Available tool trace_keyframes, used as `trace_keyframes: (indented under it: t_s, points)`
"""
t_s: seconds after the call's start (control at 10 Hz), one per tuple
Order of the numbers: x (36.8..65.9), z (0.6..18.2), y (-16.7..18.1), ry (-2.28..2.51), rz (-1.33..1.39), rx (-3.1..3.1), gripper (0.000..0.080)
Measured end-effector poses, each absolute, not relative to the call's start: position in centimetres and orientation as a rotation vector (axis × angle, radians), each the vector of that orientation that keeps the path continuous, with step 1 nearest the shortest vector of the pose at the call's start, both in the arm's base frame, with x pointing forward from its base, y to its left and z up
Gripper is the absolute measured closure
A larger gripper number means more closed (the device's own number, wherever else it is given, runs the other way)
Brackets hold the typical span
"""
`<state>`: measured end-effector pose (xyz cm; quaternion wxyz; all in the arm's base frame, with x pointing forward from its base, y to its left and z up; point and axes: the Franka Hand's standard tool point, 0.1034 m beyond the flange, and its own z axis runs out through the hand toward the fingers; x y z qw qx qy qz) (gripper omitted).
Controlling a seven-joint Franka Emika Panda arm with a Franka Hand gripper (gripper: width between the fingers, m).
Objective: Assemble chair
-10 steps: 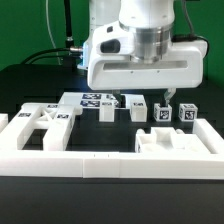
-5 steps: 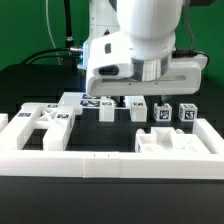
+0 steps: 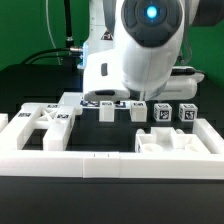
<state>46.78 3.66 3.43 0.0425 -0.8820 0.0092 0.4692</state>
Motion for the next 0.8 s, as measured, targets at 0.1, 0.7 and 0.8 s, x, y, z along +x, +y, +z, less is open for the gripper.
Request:
trace_keyframes:
  t_s: [0.1,0.7,0.8]
  points:
    - [47.1,3.1,3.7,0.029,1.412,-2.712,0.0151]
    - [46.4,2.2,3.7,0.038,1.446,-2.698,0.0151]
    - [46.1,1.9,3.7,0.039,1.452,-2.695,0.0151]
